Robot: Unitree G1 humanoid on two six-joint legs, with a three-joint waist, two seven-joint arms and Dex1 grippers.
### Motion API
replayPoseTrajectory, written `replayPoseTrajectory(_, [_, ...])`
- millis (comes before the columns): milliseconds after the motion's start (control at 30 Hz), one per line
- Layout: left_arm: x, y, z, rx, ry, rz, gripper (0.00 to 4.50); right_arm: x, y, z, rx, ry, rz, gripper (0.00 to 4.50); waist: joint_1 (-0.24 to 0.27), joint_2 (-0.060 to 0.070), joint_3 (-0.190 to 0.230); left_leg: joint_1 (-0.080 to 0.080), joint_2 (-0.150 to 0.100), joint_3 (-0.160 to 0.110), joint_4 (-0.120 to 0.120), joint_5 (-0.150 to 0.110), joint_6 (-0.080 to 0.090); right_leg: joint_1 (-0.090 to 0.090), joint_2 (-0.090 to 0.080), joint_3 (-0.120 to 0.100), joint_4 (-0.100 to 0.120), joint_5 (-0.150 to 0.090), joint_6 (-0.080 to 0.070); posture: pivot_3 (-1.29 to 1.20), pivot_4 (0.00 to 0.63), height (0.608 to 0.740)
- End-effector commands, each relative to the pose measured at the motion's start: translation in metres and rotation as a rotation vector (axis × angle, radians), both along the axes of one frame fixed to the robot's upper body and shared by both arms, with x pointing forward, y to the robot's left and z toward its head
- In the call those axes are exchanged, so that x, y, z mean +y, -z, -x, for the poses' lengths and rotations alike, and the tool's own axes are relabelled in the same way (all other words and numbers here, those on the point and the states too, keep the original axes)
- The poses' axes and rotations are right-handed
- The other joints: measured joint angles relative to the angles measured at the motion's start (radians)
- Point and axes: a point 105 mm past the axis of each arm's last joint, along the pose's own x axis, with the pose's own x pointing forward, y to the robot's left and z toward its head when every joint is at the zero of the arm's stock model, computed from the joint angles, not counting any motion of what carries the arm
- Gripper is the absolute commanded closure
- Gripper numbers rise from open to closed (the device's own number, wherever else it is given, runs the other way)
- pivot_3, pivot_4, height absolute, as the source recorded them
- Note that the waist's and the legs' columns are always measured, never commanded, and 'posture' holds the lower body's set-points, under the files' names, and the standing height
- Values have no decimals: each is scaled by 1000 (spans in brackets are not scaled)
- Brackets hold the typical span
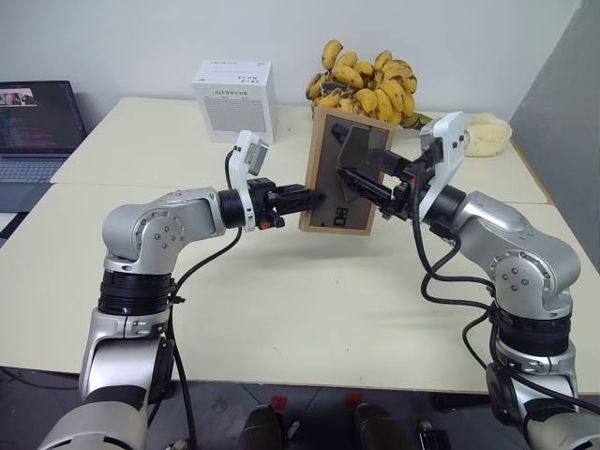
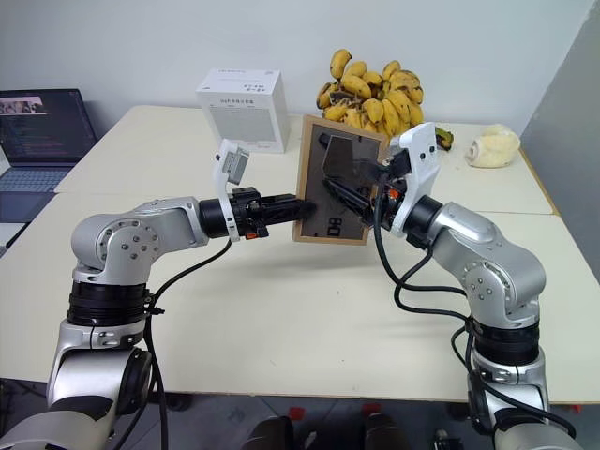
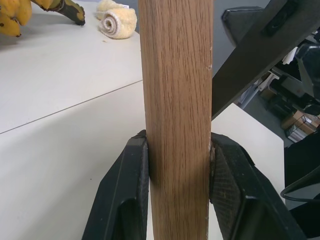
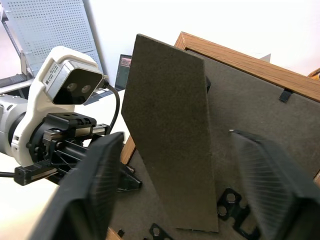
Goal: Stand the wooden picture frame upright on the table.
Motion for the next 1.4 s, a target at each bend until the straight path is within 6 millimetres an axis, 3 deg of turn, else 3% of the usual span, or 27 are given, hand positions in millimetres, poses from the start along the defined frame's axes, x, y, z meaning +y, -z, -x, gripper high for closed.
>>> replayPoseTrajectory(33, [0, -26, -1, -94, 3, 45, 3188, -3, -10, 4, -56, 11, -12, 22, 0, 0, 0, 0, 0, 0, 0, 0, 0, 0, 0, 0, 0, 0, 0, 0, 150, 740])
replayPoseTrajectory(267, [1, -28, -5, -94, -4, 53, 3188, -1, -11, 5, -62, 1, -4, 22, 0, 0, 0, 0, 0, 0, 0, 0, 0, 0, 0, 0, 0, 0, 0, 0, 150, 740])
replayPoseTrajectory(633, [-4, -30, -13, -103, -8, 58, 3188, 25, -27, 11, -106, -63, -50, 22, -1, 0, 0, 0, 0, 0, 0, 0, 0, 0, 0, 0, 1, 0, 0, 0, 150, 740])
replayPoseTrajectory(833, [5, -29, -33, -79, -79, 65, 3188, 16, -20, 13, -84, -34, -53, 22, -1, 0, 0, 0, 0, 0, 0, 0, 0, 0, 0, -1, 1, 0, 0, 0, 150, 740])
replayPoseTrajectory(1133, [4, -36, -37, -94, -69, 72, 3188, 8, -12, 9, -70, 6, -33, 22, -1, 0, 0, 0, 0, 0, 0, 0, 0, -1, 0, -1, 2, 0, 0, 0, 150, 740])
replayPoseTrajectory(1267, [0, -38, -34, -96, -53, 74, 3188, 2, -4, 1, -97, 47, 68, 22, -1, 0, 0, 0, 0, 0, 0, 0, 0, -1, 0, -1, 2, 0, 0, 0, 150, 740])
replayPoseTrajectory(1400, [-2, -34, -29, -89, -27, 53, 3188, -24, 22, -21, -125, 174, 285, 22, 0, 0, 0, 0, 0, 0, 0, 0, 0, -1, 0, -1, 2, 0, 0, 0, 150, 740])
